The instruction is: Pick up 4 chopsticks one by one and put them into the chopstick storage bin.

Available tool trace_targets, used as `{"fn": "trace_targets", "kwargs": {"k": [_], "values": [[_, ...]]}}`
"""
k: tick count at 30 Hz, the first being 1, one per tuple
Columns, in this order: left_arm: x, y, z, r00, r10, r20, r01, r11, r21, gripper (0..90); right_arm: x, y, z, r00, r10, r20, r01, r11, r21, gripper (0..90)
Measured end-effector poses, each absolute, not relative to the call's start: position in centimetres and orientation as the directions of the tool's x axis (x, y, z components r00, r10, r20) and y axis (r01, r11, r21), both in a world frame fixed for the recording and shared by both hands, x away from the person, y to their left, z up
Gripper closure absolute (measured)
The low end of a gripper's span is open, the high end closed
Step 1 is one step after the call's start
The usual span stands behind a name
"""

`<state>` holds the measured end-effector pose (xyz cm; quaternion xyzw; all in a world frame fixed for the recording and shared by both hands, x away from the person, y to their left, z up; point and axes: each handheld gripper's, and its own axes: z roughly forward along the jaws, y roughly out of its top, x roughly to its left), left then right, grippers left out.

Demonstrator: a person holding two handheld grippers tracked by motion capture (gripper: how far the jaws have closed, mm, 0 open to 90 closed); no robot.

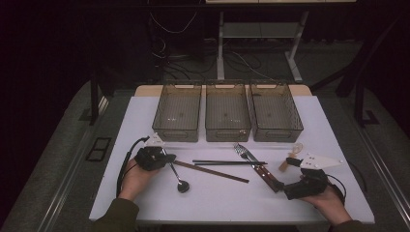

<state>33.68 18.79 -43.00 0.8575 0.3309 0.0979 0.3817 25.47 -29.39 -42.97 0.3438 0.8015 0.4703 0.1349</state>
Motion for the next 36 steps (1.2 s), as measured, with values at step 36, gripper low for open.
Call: {"fn": "trace_targets", "kwargs": {"k": [36], "values": [[33.6,17.8,-43.9,0.786,0.608,-0.111,0.520,-0.554,0.651,89.1,25.5,-29.5,-43.0,-0.725,0.680,0.109,0.426,0.319,0.847,1.1]]}}
